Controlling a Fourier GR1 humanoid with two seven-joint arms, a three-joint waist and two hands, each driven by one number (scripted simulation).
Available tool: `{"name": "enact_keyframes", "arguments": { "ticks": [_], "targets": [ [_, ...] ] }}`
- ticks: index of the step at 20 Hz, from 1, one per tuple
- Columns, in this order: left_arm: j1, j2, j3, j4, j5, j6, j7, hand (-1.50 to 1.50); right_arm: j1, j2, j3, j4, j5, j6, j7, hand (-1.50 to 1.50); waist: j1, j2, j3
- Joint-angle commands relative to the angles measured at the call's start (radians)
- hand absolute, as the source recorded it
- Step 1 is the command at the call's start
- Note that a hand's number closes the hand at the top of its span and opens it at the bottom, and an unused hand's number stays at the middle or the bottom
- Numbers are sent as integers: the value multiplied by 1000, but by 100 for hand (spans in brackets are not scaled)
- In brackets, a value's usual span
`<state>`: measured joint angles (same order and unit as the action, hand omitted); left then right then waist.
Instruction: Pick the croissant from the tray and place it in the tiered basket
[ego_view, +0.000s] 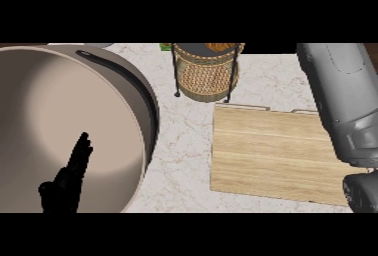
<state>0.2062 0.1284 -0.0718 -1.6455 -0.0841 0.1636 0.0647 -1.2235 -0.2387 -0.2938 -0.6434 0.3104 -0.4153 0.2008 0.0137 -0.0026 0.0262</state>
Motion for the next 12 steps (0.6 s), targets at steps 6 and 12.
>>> {"name": "enact_keyframes", "arguments": {
  "ticks": [6, 12],
  "targets": [
    [51, -47, 13, 83, 4, 18, -27, 0, 189, -248, -134, -97, -114, 137, 8, -150, -58, -5, -26],
    [19, -83, -14, 97, -27, 36, -1, 0, 327, -419, -213, -150, -212, 354, -7, -150, -66, -3, -26]
  ]
}}
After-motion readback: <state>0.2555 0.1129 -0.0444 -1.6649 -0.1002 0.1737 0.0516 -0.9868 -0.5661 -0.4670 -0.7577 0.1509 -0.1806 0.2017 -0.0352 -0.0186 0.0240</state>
